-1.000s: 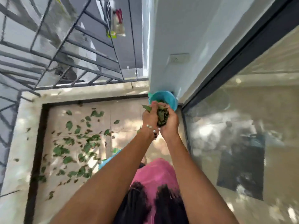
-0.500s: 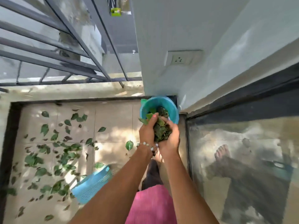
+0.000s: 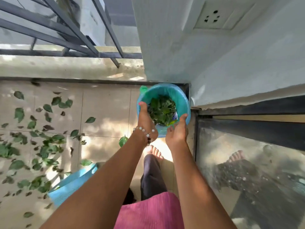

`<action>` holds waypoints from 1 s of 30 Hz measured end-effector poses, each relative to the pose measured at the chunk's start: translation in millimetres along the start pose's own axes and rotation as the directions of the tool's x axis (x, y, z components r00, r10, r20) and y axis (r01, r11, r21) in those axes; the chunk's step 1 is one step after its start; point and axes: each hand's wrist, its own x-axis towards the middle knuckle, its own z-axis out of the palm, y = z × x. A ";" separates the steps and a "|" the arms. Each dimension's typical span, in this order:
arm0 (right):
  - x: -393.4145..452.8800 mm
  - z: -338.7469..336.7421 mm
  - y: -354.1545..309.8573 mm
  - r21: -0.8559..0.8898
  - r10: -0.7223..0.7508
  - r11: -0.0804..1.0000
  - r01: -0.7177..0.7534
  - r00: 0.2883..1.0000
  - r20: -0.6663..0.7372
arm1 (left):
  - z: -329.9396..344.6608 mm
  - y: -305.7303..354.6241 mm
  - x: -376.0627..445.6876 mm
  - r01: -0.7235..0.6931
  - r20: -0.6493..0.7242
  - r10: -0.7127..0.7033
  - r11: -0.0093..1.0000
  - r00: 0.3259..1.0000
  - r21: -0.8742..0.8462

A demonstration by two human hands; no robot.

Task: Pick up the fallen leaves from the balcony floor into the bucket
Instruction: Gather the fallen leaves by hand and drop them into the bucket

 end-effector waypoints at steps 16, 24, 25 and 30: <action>-266.3 -9.6 -62.3 -0.755 -0.258 -0.049 0.653 0.722 0.641 | -61.6 44.0 -268.1 -0.229 0.009 0.452 0.435 0.892 0.871; -384.5 37.5 -42.0 -0.391 0.013 -0.562 0.729 0.481 0.877 | -144.6 52.9 -368.8 -0.175 -0.111 0.632 0.373 0.767 0.911; -399.0 42.8 -31.9 -0.331 0.038 -0.581 0.744 0.431 0.902 | -159.0 51.8 -379.5 -0.151 -0.144 0.644 0.381 0.752 0.912; -476.7 63.7 39.7 -0.023 0.248 -0.586 0.810 0.206 0.946 | -242.3 52.5 -435.9 -0.135 -0.306 0.713 0.489 0.631 0.862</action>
